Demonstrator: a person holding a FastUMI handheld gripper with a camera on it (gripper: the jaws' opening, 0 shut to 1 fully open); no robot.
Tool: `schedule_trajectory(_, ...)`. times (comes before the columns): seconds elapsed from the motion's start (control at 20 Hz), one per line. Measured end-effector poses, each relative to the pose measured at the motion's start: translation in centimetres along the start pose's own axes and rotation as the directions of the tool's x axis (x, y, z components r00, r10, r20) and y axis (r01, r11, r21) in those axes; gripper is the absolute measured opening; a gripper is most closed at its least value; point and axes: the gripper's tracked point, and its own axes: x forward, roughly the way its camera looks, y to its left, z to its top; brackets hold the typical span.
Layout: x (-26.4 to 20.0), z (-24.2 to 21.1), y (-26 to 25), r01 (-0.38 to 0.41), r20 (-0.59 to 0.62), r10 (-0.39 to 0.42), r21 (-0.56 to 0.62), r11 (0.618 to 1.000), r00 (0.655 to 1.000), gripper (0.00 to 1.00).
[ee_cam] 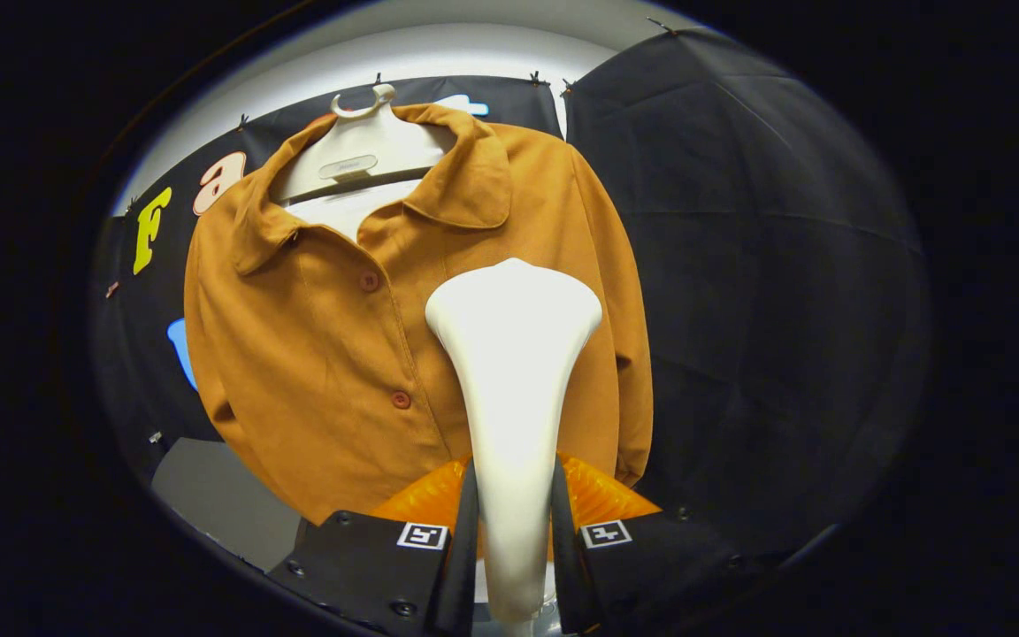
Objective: Iron the clothes twice with a garment steamer, once on the left side and once on the right side.
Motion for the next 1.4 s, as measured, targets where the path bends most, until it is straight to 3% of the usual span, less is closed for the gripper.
schedule_trajectory(0.55,3.1,-8.2,-1.7,0.04,-0.178,-0.039,0.002,0.999,0.983,0.4)
schedule_trajectory(1.4,4.2,-18.8,-4.7,0.119,-0.4,-0.126,-0.041,0.992,0.908,0.4)
